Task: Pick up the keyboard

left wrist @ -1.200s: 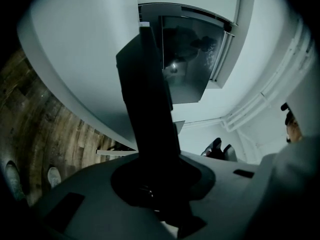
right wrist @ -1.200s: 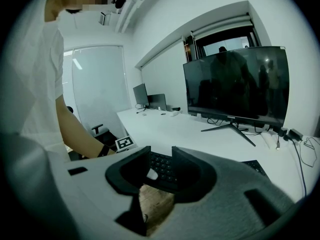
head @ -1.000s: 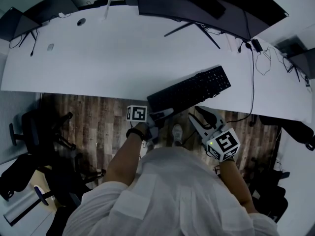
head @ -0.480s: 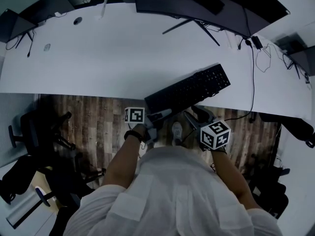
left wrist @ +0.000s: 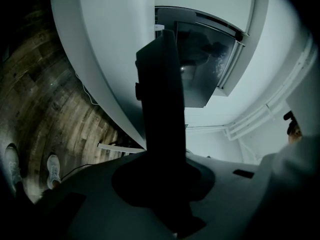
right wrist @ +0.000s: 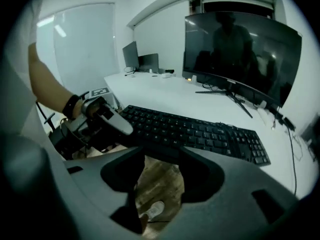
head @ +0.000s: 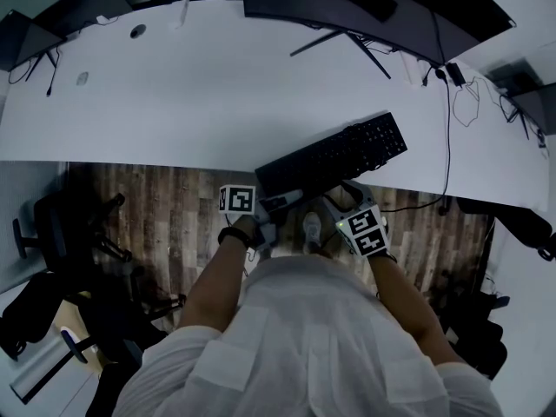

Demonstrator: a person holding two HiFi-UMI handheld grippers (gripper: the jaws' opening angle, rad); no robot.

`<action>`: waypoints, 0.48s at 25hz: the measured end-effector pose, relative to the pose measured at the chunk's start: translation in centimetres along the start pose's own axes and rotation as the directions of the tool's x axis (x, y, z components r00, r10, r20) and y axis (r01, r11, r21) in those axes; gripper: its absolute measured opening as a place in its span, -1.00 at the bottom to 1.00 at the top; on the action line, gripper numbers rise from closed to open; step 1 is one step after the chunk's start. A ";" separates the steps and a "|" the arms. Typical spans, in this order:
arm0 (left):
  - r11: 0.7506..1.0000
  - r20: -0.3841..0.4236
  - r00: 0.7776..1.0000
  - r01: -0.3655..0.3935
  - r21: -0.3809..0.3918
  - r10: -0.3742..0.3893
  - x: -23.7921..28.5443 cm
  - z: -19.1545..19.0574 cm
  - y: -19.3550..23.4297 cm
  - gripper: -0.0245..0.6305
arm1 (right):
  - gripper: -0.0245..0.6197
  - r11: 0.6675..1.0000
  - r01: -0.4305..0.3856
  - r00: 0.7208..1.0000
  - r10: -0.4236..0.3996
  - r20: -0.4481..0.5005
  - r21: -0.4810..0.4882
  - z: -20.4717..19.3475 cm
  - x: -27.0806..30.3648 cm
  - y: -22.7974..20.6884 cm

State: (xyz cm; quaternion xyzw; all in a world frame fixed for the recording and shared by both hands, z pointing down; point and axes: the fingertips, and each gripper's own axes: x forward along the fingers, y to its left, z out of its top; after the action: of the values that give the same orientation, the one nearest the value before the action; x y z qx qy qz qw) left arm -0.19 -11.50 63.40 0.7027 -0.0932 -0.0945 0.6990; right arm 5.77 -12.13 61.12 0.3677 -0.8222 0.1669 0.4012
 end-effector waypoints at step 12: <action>0.998 0.016 1.000 0.023 -0.061 -0.022 -0.1 -0.8 -0.5 -0.71 | -0.21 0.767 -0.126 0.992 0.113 0.062 0.629 -1.4 0.8 -0.3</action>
State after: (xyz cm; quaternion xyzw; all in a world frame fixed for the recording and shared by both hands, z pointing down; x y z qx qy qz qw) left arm -0.11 -10.71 62.87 0.6812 -0.0877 -0.1108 0.7183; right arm 6.43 -11.84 62.62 0.4297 -0.7442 0.4545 0.2346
